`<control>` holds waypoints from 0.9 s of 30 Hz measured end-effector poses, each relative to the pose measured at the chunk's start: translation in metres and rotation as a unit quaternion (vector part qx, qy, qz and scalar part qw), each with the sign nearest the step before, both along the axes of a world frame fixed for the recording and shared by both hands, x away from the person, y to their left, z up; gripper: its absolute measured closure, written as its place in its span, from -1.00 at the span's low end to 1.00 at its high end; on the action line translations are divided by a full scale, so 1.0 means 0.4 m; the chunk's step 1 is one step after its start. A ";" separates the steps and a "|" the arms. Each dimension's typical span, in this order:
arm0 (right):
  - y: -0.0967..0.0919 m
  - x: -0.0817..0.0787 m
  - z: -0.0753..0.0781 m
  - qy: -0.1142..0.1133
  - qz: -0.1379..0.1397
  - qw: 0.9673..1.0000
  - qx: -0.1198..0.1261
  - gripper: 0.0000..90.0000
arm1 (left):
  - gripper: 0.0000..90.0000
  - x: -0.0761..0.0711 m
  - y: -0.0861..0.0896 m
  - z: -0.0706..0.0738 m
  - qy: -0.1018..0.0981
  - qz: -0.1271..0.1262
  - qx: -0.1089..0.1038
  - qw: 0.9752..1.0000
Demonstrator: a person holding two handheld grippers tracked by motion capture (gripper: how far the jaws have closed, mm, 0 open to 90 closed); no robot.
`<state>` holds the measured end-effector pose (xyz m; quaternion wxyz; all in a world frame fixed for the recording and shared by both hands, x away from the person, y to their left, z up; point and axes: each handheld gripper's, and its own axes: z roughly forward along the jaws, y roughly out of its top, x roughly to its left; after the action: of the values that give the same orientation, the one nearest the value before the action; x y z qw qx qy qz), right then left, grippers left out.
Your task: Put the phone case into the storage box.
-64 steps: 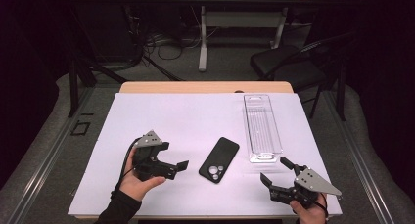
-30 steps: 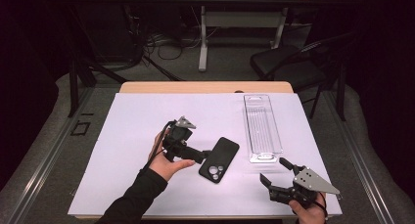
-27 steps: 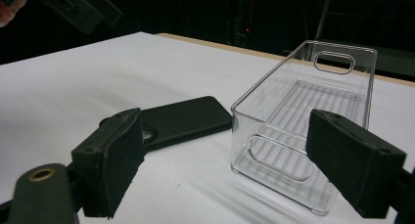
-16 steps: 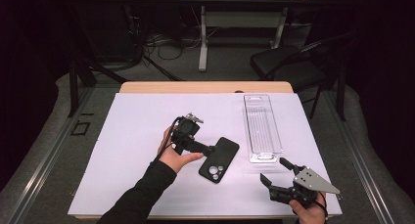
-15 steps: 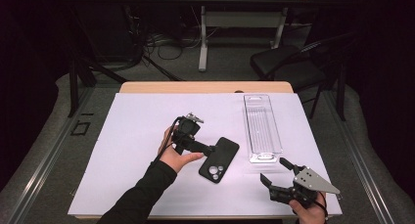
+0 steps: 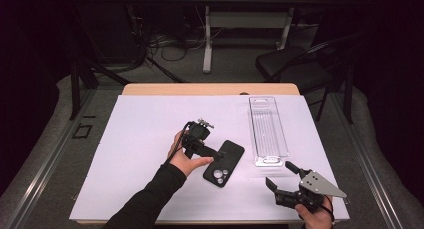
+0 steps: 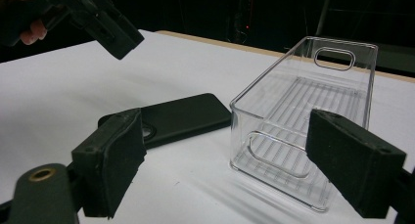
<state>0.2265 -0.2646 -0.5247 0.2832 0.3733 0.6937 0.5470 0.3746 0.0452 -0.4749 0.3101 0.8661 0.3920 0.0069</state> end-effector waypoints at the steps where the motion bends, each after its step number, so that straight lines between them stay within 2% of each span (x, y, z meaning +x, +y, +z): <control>1: 0.000 0.000 0.000 0.000 0.000 1.000 0.000 -0.69 | -0.95 0.001 -0.005 -0.004 0.004 0.000 0.003 1.000; 5: -0.001 0.000 0.000 0.002 -0.001 1.000 0.000 -0.69 | -0.95 0.008 -0.025 -0.023 0.030 -0.003 0.013 0.999; 15: -0.002 0.001 -0.001 0.005 0.000 1.000 0.002 -0.69 | -0.92 0.021 -0.081 -0.068 0.064 -0.007 0.056 0.996; 20: -0.002 0.001 -0.002 0.006 0.001 1.000 0.001 -0.69 | -0.92 0.027 -0.103 -0.086 0.073 -0.009 0.073 0.995; 27: -0.003 0.002 -0.002 0.007 0.002 1.000 0.004 -0.69 | -0.91 0.032 -0.116 -0.104 0.080 -0.006 0.083 0.993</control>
<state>0.2273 -0.2656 -0.5256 0.2762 0.3770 0.6938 0.5479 0.3875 -0.0013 -0.5164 0.2052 0.8887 0.4088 -0.0315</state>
